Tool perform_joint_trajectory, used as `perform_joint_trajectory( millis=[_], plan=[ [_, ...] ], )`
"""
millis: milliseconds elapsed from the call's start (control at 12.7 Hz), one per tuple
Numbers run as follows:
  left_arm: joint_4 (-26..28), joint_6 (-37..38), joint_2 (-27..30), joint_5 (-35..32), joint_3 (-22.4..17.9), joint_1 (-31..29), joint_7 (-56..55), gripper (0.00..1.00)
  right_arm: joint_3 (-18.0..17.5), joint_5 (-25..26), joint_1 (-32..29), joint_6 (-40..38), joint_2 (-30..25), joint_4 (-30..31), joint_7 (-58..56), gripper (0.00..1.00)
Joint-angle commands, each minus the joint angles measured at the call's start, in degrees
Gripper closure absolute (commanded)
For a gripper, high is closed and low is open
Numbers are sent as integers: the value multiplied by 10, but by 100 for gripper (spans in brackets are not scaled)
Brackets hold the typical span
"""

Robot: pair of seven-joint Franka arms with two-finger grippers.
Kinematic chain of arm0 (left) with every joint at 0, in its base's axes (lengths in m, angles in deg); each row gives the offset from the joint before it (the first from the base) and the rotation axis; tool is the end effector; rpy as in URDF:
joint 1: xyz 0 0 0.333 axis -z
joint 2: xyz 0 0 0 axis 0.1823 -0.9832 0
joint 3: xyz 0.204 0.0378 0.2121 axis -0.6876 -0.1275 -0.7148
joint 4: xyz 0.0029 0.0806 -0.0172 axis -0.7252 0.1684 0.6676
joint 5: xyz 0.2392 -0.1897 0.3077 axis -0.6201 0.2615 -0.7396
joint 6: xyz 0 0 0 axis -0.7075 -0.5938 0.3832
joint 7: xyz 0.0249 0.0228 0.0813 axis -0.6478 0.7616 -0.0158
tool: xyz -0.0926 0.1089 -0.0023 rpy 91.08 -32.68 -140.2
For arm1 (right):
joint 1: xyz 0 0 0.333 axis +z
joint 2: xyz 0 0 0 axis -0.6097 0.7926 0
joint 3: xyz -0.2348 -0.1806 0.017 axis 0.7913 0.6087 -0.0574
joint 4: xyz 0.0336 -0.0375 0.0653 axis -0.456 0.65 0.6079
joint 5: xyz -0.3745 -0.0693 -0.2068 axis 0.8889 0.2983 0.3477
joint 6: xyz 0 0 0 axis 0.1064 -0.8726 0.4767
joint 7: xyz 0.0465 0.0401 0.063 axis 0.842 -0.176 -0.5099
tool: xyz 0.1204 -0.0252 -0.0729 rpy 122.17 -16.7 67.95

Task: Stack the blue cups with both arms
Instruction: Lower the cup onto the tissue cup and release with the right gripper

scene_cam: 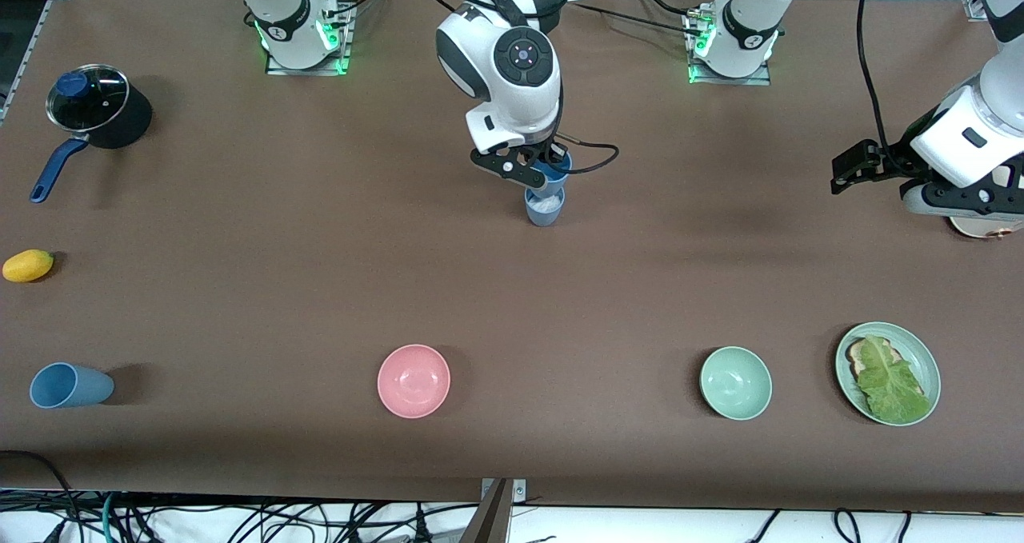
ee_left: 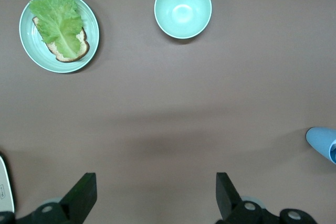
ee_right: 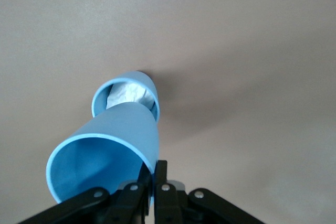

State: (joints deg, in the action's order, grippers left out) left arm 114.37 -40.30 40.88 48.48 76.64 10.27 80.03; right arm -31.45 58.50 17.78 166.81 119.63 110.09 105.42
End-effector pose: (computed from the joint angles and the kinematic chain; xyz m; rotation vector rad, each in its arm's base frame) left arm 0.6118 -0.0401 0.5223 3.1282 -0.1058 -0.0693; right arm 0.4508 0.5760 0.3008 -3.0625 0.6182 0.2610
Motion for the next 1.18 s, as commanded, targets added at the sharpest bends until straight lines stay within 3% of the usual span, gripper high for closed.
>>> perform_joint_trajectory(
  millis=[0,236,472,551,629,787,865,944,1101],
  plan=[
    [-17,13,-6,-11,17,3,2,0,4,8,6,-4,9,-20,10,100],
    [-17,13,-6,-13,18,3,2,0,6,6,5,-4,9,-21,10,97],
    [-17,15,-6,-13,18,1,3,0,10,4,-5,-4,9,-26,8,77],
    [-17,16,-6,-13,18,1,3,0,11,4,-6,-4,8,-26,7,62],
    [-16,19,-5,-13,17,1,3,0,11,4,-6,-4,7,-27,6,57],
    [-17,27,-6,-13,17,-1,4,0,21,4,-9,-13,1,-29,-2,35],
    [-16,28,-6,-13,17,-1,3,0,26,4,-15,-14,-4,-29,-4,21],
    [-17,28,-6,-13,17,-1,3,0,30,6,-23,-21,-5,-29,-6,2],
    [-17,28,-6,-13,17,0,3,0,41,9,-42,-28,-23,-28,-73,0]
  ],
)
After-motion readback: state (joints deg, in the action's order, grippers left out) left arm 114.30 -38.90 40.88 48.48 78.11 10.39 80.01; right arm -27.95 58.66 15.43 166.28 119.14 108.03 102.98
